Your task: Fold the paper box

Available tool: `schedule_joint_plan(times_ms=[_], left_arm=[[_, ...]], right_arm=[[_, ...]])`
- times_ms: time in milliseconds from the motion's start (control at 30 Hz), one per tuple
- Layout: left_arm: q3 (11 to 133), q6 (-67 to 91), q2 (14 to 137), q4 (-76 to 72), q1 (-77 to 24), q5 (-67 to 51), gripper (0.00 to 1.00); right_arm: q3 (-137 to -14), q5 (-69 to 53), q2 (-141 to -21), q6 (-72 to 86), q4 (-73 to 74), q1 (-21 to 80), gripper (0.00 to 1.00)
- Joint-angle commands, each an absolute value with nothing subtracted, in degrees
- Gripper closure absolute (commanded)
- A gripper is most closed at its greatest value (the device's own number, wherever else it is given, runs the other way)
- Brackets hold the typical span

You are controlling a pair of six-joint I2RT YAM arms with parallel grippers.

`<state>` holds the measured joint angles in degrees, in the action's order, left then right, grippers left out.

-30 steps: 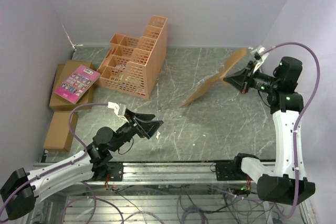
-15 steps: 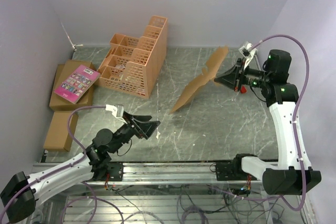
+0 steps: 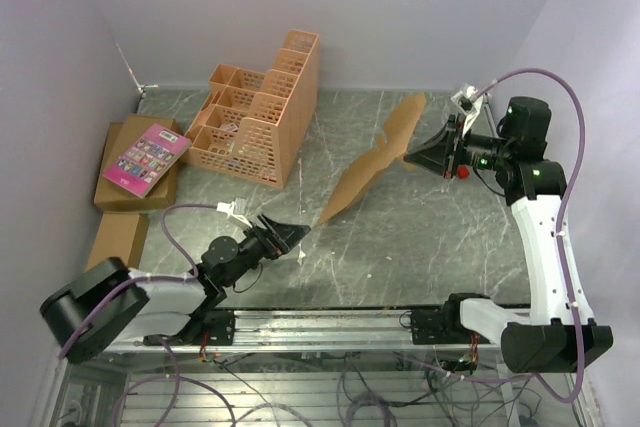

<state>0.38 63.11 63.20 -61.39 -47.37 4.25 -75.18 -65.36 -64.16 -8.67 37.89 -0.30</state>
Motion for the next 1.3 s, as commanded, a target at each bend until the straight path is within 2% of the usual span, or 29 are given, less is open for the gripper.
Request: schedule_joint_plan(times_ms=[0,100,167,400,467,533,633,767,867,900,1000,1100,1167,1267], left_arm=[[-1.4,75.3,70.5,-76.6,-46.9,4.7,0.06],[-1.4,76.7,71.9,-78.1,-47.0,5.3,0.07],[0.0,74.2,70.0,-73.0,-47.0,5.5,0.06],[11.7,56.3,51.1,-33.0,-47.3,8.6,0.06],[13.3,52.8,46.3,-27.6,-47.2,10.2,0.01],[14.4,50.9,43.8,-25.4,-47.2,10.6,0.1],[16.7,48.9,46.1,-25.6,-47.2,8.8,0.28],[22.0,45.3,56.6,-29.8,-47.2,3.1,0.38],[27.7,42.9,65.9,-32.5,-47.2,-1.6,0.47],[29.4,42.2,69.0,-33.0,-47.2,-3.3,0.49],[33.3,40.8,76.5,-34.3,-47.2,-5.8,0.52],[35.8,40.3,81.7,-35.7,-47.2,-7.7,0.53],[36.8,40.3,85.0,-36.2,-47.2,-8.9,0.54],[37.1,39.9,86.5,-36.4,-47.2,-9.0,0.56]], right_arm=[[-70.7,-65.3,-61.2,-9.5,38.1,0.0,1.0],[-68.0,-63.8,-59.5,-9.2,38.3,0.0,1.0],[-66.3,-62.2,-58.6,-8.9,38.5,0.0,1.0],[-58.3,-52.9,-55.7,-5.2,39.4,-0.3,1.0],[-55.7,-51.1,-55.1,-2.1,37.8,-0.9,0.97],[-54.2,-51.5,-55.2,-0.9,36.6,-1.5,0.94],[-50.5,-51.6,-55.6,2.0,34.1,-3.9,0.91],[-44.0,-54.5,-54.7,6.7,29.6,-7.5,0.87],[-40.0,-51.8,-52.7,9.3,27.1,-8.4,0.82],[-38.7,-49.5,-51.5,10.6,26.5,-8.6,0.8],[-36.8,-45.2,-49.2,12.3,25.7,-9.2,0.53],[-37.5,-41.8,-50.5,13.2,26.2,-10.0,0.36],[-37.3,-39.5,-52.0,13.8,26.1,-11.6,0.29],[-38.3,-38.0,-56.6,13.2,24.4,-13.5,0.25]])
